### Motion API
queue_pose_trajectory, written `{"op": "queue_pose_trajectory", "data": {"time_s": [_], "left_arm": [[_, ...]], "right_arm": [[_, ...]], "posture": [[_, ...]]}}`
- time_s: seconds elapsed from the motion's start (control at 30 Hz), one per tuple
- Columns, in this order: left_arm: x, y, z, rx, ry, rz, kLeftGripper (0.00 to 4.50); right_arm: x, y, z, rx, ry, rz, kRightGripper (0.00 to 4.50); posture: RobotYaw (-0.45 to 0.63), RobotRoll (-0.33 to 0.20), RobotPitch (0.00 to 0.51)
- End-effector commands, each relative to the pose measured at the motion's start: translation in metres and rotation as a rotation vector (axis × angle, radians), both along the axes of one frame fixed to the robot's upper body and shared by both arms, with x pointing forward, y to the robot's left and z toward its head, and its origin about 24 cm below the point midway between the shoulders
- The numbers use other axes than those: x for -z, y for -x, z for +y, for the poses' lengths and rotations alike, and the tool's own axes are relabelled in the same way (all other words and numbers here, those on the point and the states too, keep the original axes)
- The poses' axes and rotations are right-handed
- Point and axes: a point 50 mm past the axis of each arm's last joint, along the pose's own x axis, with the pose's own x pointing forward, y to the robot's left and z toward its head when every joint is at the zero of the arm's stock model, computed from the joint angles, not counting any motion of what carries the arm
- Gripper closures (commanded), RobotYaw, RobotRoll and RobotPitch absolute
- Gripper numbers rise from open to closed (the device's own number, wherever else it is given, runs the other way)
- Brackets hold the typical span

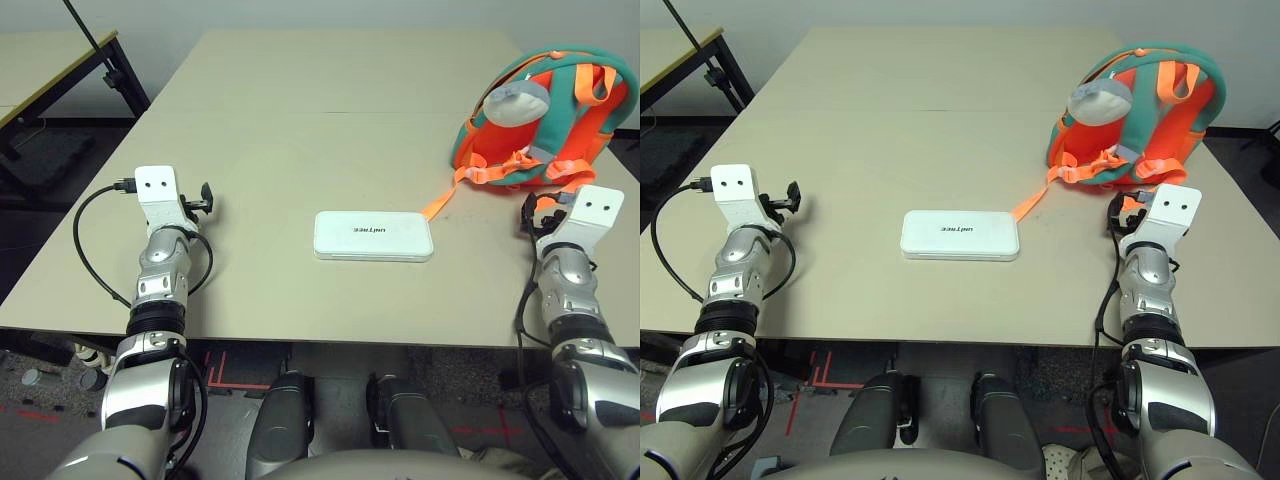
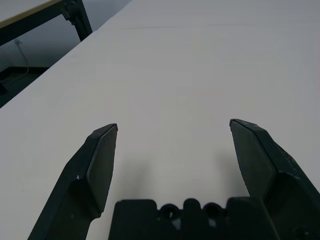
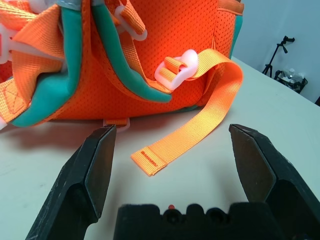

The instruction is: Put the pencil case into the backpack and zip it.

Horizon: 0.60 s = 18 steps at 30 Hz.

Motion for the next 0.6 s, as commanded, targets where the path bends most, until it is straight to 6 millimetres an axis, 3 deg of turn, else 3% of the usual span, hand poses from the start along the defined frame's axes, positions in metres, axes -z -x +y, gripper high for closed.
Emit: {"op": "queue_pose_trajectory", "data": {"time_s": [0.03, 0.13, 0.23, 0.3, 0.37, 0.43, 0.6], "left_arm": [[0.000, -0.001, 0.000, -0.003, 0.009, 0.006, 0.00], [-0.008, -0.004, -0.008, 0.063, 0.041, -0.008, 0.00], [-0.016, -0.008, -0.022, 0.219, 0.162, -0.002, 0.00], [-0.027, -0.009, -0.030, 0.358, 0.149, 0.012, 0.00], [-0.038, -0.009, -0.038, 0.500, 0.143, 0.031, 0.00], [-0.045, -0.008, -0.043, 0.597, 0.170, 0.045, 0.00], [-0.074, 0.005, -0.066, 1.034, 0.406, 0.170, 0.00]], "right_arm": [[0.000, 0.002, -0.002, -0.006, 0.008, 0.012, 0.03], [-0.005, 0.003, -0.002, -0.029, 0.028, -0.003, 0.03], [-0.011, 0.007, -0.003, -0.083, 0.045, -0.012, 0.03], [-0.013, 0.012, 0.000, -0.180, 0.042, 0.004, 0.19], [-0.016, 0.019, 0.008, -0.325, 0.050, 0.038, 0.62], [-0.019, 0.027, 0.016, -0.434, 0.080, 0.084, 1.37], [-0.037, 0.049, 0.043, -0.758, 0.174, 0.227, 3.28]], "posture": [[0.12, 0.000, 0.097], [0.12, 0.000, 0.099], [0.10, 0.000, 0.105], [0.10, 0.000, 0.106], [0.09, 0.000, 0.105], [0.07, 0.000, 0.108], [0.02, 0.000, 0.121]]}}
